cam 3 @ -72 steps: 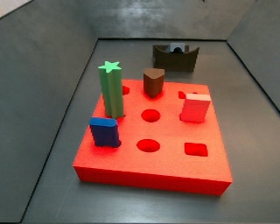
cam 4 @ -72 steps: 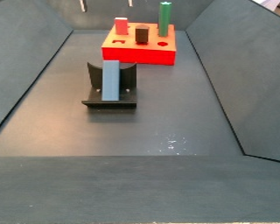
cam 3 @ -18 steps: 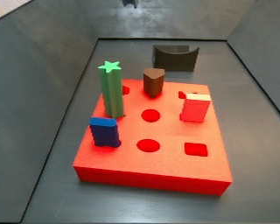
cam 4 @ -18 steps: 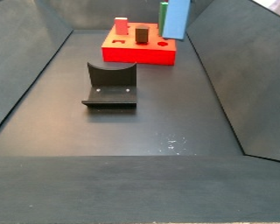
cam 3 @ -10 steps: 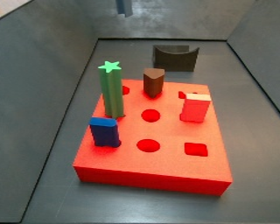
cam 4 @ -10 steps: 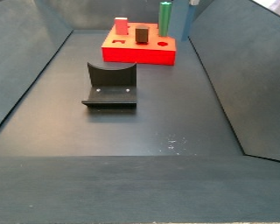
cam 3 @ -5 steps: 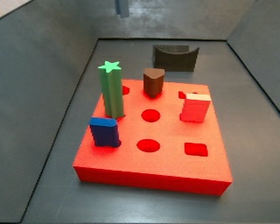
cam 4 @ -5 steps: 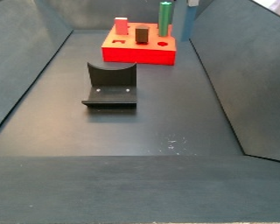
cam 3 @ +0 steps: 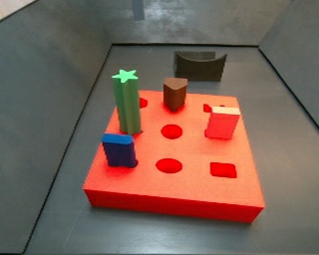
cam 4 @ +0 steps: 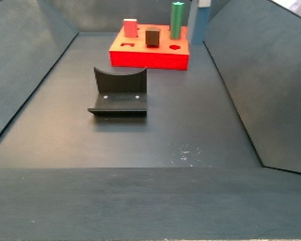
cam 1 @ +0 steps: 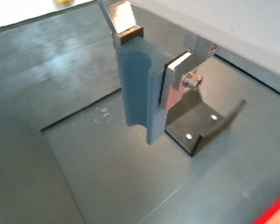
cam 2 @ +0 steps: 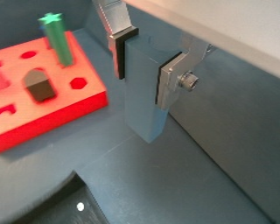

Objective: Pick up the arch object. Move up. Place the arch object on the fixture. Regrasp the arch object. Rotate the arch object. Move to above the board. Insert the arch object.
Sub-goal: Rotate the arch object.

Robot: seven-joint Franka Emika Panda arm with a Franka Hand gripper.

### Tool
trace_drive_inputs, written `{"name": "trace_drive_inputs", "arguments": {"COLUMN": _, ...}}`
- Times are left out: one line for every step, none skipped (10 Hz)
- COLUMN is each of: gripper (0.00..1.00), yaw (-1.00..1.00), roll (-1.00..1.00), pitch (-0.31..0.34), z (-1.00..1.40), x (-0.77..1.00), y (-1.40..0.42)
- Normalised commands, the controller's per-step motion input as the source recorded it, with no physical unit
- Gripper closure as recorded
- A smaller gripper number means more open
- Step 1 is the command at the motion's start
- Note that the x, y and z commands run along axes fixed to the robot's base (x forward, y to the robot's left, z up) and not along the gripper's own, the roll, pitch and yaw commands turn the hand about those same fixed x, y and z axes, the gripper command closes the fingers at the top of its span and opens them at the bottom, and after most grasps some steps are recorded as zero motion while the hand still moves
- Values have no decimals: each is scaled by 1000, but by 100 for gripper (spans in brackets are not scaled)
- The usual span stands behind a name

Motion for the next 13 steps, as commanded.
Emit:
{"name": "trace_drive_inputs", "arguments": {"gripper": 100, "yaw": -1000, "roll": -35, "pitch": 24, "z": 16, "x": -24, "y": 18}}
{"name": "trace_drive_inputs", "arguments": {"gripper": 100, "yaw": -1000, "roll": -38, "pitch": 26, "z": 17, "x": -22, "y": 18}}
{"name": "trace_drive_inputs", "arguments": {"gripper": 100, "yaw": -1000, "roll": -40, "pitch": 27, "z": 17, "x": -22, "y": 18}}
{"name": "trace_drive_inputs", "arguments": {"gripper": 100, "yaw": -1000, "roll": -44, "pitch": 30, "z": 18, "x": -21, "y": 18}}
{"name": "trace_drive_inputs", "arguments": {"gripper": 100, "yaw": -1000, "roll": -50, "pitch": 34, "z": 18, "x": -21, "y": 18}}
{"name": "trace_drive_inputs", "arguments": {"gripper": 100, "yaw": -1000, "roll": -55, "pitch": 37, "z": 19, "x": -20, "y": 18}}
{"name": "trace_drive_inputs", "arguments": {"gripper": 100, "yaw": -1000, "roll": -61, "pitch": 42, "z": 19, "x": -20, "y": 18}}
{"name": "trace_drive_inputs", "arguments": {"gripper": 100, "yaw": -1000, "roll": -68, "pitch": 46, "z": 20, "x": -19, "y": 18}}
{"name": "trace_drive_inputs", "arguments": {"gripper": 100, "yaw": -1000, "roll": -82, "pitch": 55, "z": 21, "x": -18, "y": 18}}
{"name": "trace_drive_inputs", "arguments": {"gripper": 100, "yaw": -1000, "roll": -95, "pitch": 64, "z": 22, "x": -17, "y": 19}}
{"name": "trace_drive_inputs", "arguments": {"gripper": 100, "yaw": -1000, "roll": -123, "pitch": 82, "z": 23, "x": -15, "y": 19}}
{"name": "trace_drive_inputs", "arguments": {"gripper": 100, "yaw": -1000, "roll": -40, "pitch": 26, "z": 0, "x": 0, "y": 0}}
{"name": "trace_drive_inputs", "arguments": {"gripper": 100, "yaw": -1000, "roll": -43, "pitch": 28, "z": 1, "x": 2, "y": 0}}
